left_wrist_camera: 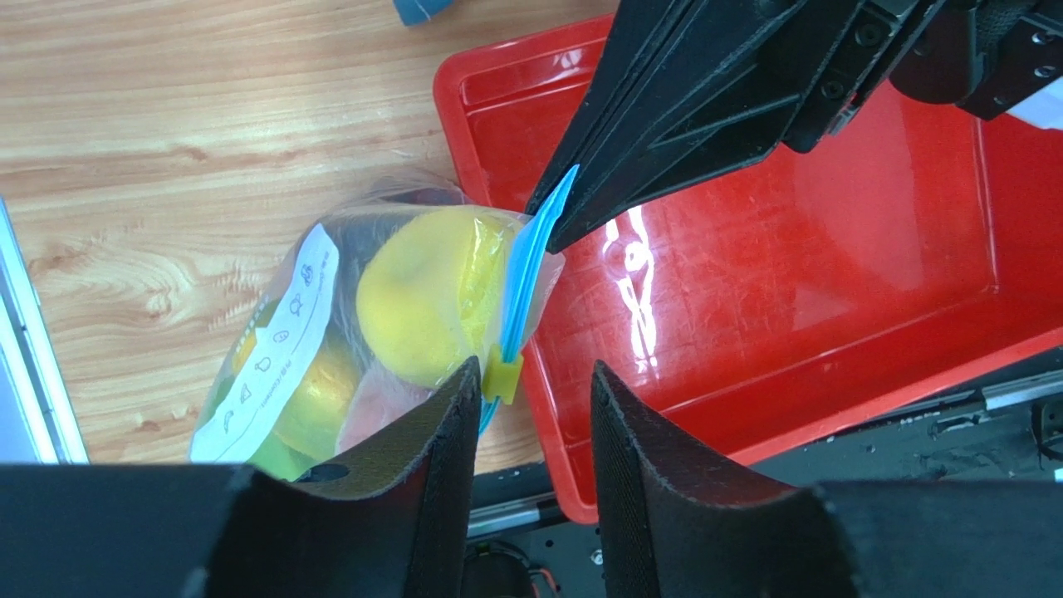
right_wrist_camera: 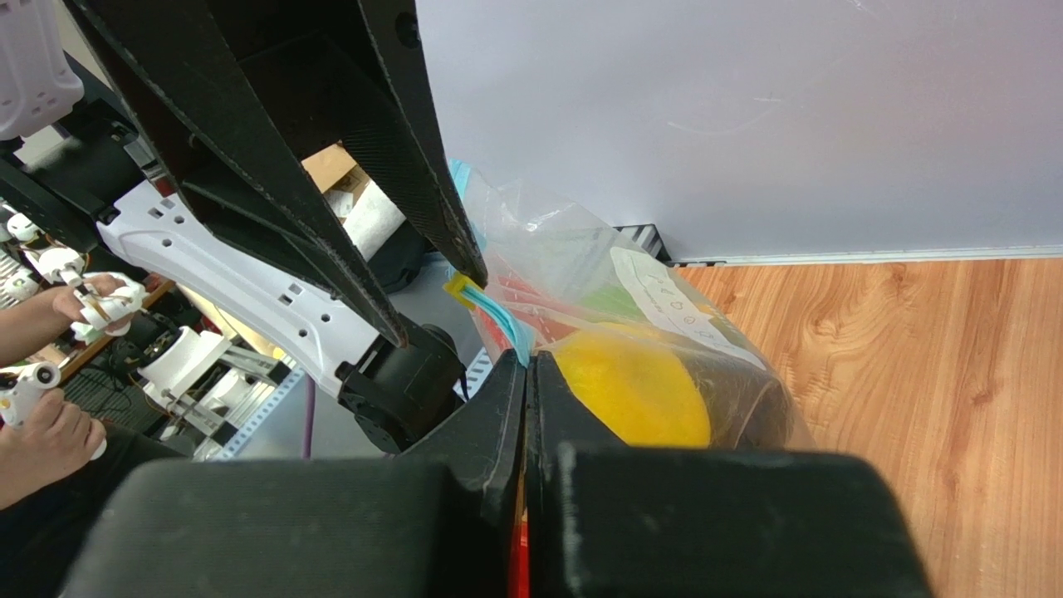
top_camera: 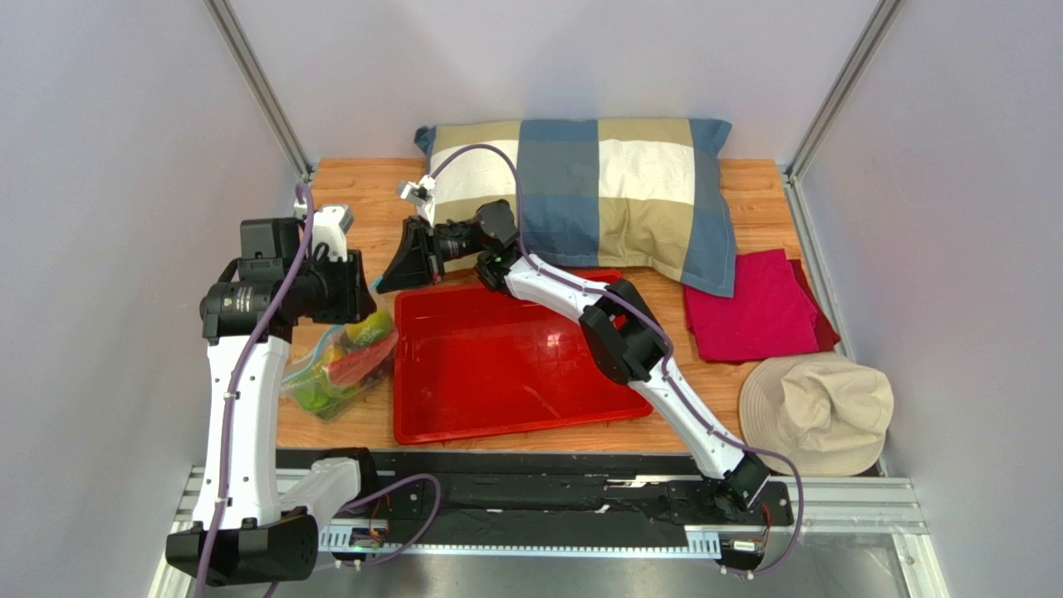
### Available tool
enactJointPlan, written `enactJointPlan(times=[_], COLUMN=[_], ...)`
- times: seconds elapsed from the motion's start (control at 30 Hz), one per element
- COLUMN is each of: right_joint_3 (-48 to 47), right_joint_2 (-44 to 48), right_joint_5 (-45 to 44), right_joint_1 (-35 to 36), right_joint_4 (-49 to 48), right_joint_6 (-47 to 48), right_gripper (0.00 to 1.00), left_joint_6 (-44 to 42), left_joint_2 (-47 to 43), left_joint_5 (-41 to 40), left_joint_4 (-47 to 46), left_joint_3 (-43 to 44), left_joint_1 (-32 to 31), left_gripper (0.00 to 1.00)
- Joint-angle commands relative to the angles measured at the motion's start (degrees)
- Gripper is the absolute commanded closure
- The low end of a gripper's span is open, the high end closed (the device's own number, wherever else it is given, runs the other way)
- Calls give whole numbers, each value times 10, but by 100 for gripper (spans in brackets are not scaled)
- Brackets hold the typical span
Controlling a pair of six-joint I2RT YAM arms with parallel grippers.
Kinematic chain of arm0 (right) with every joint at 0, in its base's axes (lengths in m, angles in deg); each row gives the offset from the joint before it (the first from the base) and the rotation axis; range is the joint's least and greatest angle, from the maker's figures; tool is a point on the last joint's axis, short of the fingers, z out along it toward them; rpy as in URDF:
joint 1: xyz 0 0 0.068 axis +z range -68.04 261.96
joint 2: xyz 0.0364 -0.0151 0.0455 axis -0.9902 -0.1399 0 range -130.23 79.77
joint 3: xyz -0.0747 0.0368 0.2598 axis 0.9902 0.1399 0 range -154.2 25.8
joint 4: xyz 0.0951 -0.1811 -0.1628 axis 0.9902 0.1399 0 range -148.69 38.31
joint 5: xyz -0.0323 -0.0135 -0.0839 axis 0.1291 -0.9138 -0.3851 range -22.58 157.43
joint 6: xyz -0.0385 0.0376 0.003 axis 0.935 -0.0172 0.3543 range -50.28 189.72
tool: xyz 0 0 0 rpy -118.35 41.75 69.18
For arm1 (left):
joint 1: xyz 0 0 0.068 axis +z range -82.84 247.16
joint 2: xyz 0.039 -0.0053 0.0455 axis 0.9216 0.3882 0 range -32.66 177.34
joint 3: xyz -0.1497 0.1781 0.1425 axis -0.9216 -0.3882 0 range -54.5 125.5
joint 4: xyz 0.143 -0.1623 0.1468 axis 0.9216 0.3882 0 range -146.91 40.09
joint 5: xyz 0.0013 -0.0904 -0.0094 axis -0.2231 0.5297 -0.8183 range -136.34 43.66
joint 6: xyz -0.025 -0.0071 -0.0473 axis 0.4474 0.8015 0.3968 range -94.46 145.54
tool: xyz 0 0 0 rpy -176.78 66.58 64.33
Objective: Open the zip-top bag and remove the fake food
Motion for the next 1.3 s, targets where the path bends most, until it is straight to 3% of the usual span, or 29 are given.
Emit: enactJointPlan(times=[0.0, 0.33, 0.5, 0.77, 0.87, 1.27], right_joint_3=[-27, -33, -26, 24, 18, 10], right_joint_2=[-5, -9, -10, 2, -6, -32], right_joint_5=[-2, -7, -32, -147, -178, -266], right_joint_1=[0, 1, -1, -15, -20, -24], right_joint_4=[-36, -49, -52, -31, -20, 34], right_joint_6=[-12, -27, -37, -26, -23, 4], right_gripper=[100, 100, 100, 100, 100, 100], left_joint_6=[-1, 1, 33, 110, 160, 209], left_joint_2=[-2, 11, 9, -62, -115, -216], left_joint_5=[12, -31, -68, -121, -110, -98], left_joint_4=[-27, -23, -17, 44, 50, 179], left_joint_3=[-7, -12, -12, -22, -45, -39], left_joint_1=[1, 1, 1, 1, 1, 1], left_gripper=[59, 76, 100, 100, 100, 100])
